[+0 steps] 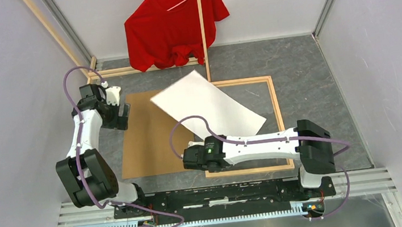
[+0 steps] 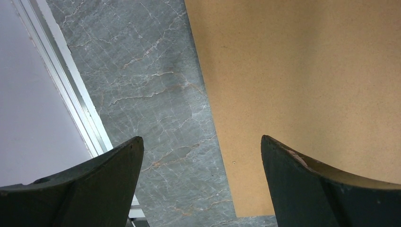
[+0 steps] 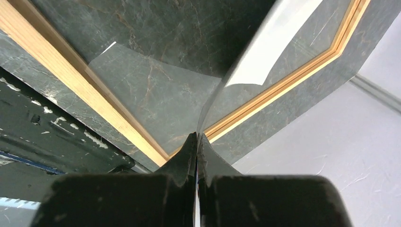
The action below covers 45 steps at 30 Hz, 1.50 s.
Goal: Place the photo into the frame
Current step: Turn over the photo from the photo frame.
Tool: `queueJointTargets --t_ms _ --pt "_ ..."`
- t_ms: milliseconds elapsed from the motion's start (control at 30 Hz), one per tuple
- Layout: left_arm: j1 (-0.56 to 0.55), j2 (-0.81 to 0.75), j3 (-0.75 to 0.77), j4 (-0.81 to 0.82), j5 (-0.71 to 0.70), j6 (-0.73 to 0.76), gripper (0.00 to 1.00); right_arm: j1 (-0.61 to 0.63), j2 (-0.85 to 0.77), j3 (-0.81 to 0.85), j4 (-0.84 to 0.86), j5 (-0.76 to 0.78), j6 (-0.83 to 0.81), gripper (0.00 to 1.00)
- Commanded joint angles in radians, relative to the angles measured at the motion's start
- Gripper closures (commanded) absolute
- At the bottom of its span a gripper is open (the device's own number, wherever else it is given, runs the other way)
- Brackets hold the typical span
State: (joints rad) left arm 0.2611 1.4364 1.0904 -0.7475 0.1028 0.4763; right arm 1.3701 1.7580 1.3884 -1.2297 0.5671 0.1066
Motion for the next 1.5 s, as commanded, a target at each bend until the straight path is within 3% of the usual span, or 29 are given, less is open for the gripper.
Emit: queueJointTargets --t_ms 0,300,367,467,567,633,800,933,1133,1467 --pt "-0.002 -0.040 -0.010 0.033 -0.002 0.010 0.00 -0.005 -0.019 -0.050 -0.025 -0.019 0.080 1.00" --pt "-0.003 -0.047 -0.021 0.031 0.025 0.007 0.00 0.015 -0.172 -0.177 0.050 -0.168 0.289 1.00" --pt "-0.002 -0.048 -0.024 0.031 0.028 0.006 0.00 0.026 -0.196 -0.169 0.069 -0.184 0.312 0.78" --pt "-0.002 -0.050 -0.028 0.031 0.029 0.006 0.00 0.048 -0.235 -0.166 0.123 -0.236 0.315 0.63" --pt "-0.003 -0.050 -0.032 0.031 0.029 0.009 0.00 0.063 -0.263 -0.159 0.191 -0.280 0.299 0.19" --pt "-0.002 -0.049 -0.032 0.031 0.030 0.010 0.00 0.066 -0.278 -0.151 0.251 -0.310 0.272 0.02" --pt "-0.003 -0.044 -0.031 0.031 0.036 0.007 0.00 0.064 -0.232 -0.063 0.373 -0.166 0.207 0.02" --pt "-0.002 -0.035 -0.022 0.024 0.033 0.004 0.00 0.064 -0.037 0.096 0.401 -0.073 0.122 0.02" --pt "0.002 -0.033 -0.015 0.015 0.027 0.006 0.00 0.065 0.232 0.250 0.404 0.029 0.029 0.14" --pt "0.004 -0.026 -0.001 0.013 0.027 0.004 0.00 0.061 0.337 0.250 0.447 0.194 -0.006 0.29"
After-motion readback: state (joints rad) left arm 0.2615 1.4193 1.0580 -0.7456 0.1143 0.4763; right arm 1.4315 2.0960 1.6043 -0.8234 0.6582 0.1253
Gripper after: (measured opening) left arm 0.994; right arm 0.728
